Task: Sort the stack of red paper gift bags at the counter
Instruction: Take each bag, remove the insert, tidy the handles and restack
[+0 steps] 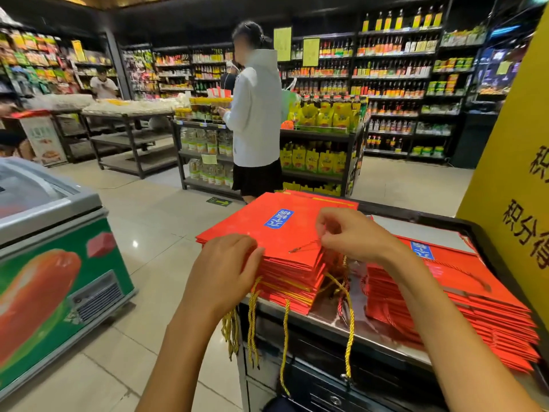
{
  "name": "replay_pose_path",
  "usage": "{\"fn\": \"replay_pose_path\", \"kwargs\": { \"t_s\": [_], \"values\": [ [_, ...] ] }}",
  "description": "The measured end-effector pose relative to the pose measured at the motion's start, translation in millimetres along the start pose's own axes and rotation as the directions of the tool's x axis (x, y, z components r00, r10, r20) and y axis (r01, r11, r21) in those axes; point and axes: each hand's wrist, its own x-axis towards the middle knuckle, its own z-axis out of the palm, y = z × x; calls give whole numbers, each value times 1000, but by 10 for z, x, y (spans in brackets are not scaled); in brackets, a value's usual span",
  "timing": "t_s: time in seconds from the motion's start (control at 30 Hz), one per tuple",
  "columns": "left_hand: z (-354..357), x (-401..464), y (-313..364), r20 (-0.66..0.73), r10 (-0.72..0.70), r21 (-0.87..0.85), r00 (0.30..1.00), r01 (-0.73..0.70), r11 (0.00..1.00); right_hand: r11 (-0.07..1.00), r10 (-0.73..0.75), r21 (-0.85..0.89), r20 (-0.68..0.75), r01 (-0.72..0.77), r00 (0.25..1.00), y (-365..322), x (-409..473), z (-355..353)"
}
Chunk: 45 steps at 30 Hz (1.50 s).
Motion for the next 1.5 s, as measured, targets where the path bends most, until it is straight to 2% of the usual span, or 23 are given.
{"fn": "replay_pose_path", "kwargs": {
  "t_s": [0.07, 0.13, 0.2, 0.27, 0.4, 0.5, 0.63, 0.7, 0.77, 0.83, 0.87, 0.93, 1.03, 1.1, 1.17, 1.23, 1.33, 1.43, 1.5],
  "values": [
    [26, -64, 11, -18, 5, 6, 1000, -5, 1000, 983, -4, 182, -27, 9, 1000, -86, 14, -98],
    [52, -122, 23, -44, 26, 8, 999, -26, 1000, 911, -31, 411, -3, 30, 1000, -202, 69, -198],
    [58, -166, 46, -72, 44, 2, 996, -44, 999, 810, -73, 587, 85, 9, 994, -327, 178, -269],
    [60, -204, 75, -107, 80, 5, 991, -80, 997, 755, -99, 654, 200, -57, 975, -438, 320, -281],
    [51, -276, 99, -153, 154, 19, 976, -153, 988, 840, -2, 520, 294, -159, 956, -524, 590, -86],
    [58, -365, 77, -186, 190, 10, 964, -191, 981, 898, 81, 393, 295, -198, 952, -458, 699, 132],
    [70, -515, 21, -255, 165, -47, 953, -182, 982, 901, 93, 396, 222, -178, 970, -380, 718, 232],
    [55, -565, -5, -310, 145, -66, 939, -174, 983, 938, 34, 335, 168, -89, 985, -366, 718, 250],
    [30, -591, -8, -381, 106, -77, 918, -145, 986, 977, -118, 194, 131, 91, 984, -390, 715, 260],
    [3, -620, -9, -451, 43, -113, 892, -104, 988, 946, -318, -10, 166, 324, 933, -456, 701, 272],
    [-8, -630, -13, -487, -2, -139, 873, -75, 987, 906, -398, -55, 219, 419, 891, -509, 684, 287],
    [-34, -632, -31, -541, -164, -228, 825, 43, 973, 865, -475, -3, 314, 501, 822, -623, 667, 332],
    [-104, -572, -34, -461, -506, -473, 729, 280, 835, 843, -520, 90, 391, 531, 759, -719, 691, 412],
    [-126, -531, -45, -321, -616, -583, 719, 363, 727, 846, -520, 128, 409, 517, 749, -724, 712, 456],
    [-147, -515, -73, -233, -602, -627, 763, 355, 693, 848, -524, 162, 388, 504, 758, -695, 728, 493],
    [-162, -508, -109, -214, -533, -617, 818, 310, 723, 863, -506, 193, 330, 468, 797, -677, 736, 510],
    [-156, -514, -151, -221, -501, -624, 837, 273, 732, 877, -480, 149, 240, 457, 844, -704, 787, 507],
    [-164, -515, -169, -245, -506, -633, 827, 259, 729, 810, -563, -40, 226, 585, 795, -813, 808, 529],
    [-174, -514, -168, -242, -504, -644, 829, 252, 723, 775, -589, -101, 242, 623, 771, -875, 815, 539]
  ]
}}
